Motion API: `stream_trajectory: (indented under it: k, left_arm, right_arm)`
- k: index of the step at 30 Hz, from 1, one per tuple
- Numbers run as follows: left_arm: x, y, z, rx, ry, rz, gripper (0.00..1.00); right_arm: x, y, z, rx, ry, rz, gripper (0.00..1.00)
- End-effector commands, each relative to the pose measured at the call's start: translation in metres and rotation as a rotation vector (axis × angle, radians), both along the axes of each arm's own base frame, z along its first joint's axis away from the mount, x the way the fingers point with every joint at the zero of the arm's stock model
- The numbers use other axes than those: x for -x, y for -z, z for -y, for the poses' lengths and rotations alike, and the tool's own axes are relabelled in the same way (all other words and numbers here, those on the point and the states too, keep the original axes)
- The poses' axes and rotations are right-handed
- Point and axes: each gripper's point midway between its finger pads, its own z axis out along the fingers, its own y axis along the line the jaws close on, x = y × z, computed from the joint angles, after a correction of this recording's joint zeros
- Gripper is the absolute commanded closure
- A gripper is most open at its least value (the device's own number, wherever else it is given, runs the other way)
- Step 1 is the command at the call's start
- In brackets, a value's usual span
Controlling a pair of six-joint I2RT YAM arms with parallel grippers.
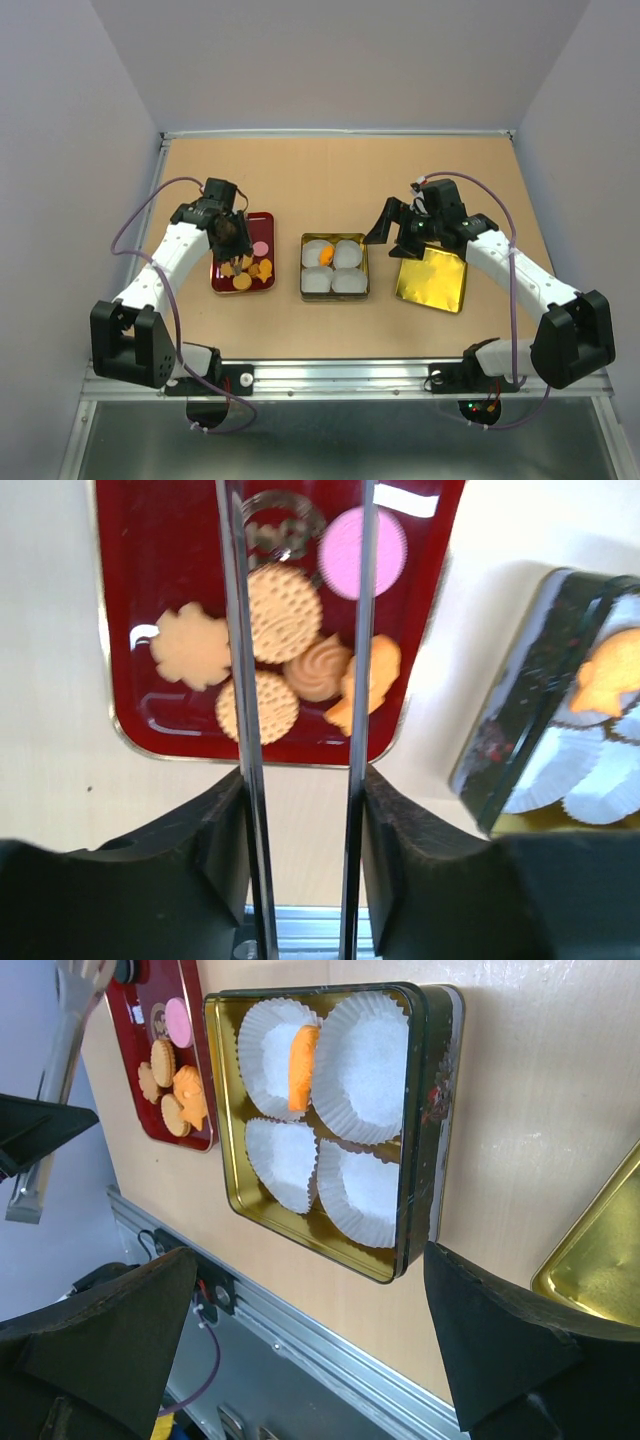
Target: Pack the cookies
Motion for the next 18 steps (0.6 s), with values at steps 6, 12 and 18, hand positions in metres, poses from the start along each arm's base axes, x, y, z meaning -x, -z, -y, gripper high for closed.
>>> stream_trajectory:
  k: [6, 12, 18]
  left_arm:
    - [0.03, 0.011, -0.016, 0.009, -0.025, -0.053, 0.45]
    - [0.027, 0.007, -0.028, -0.043, -0.058, -0.041, 0.46]
    - [0.022, 0.005, -0.037, -0.061, -0.097, -0.042, 0.45]
  right_arm:
    - [-0.006, -0.017, -0.007, -0.027, -0.036, 0.072, 0.0]
    - [-0.006, -0.021, -0.006, -0.032, -0.032, 0.079, 0.0]
    - [-0.002, -0.015, -0.004, -0.027, -0.027, 0.07, 0.0]
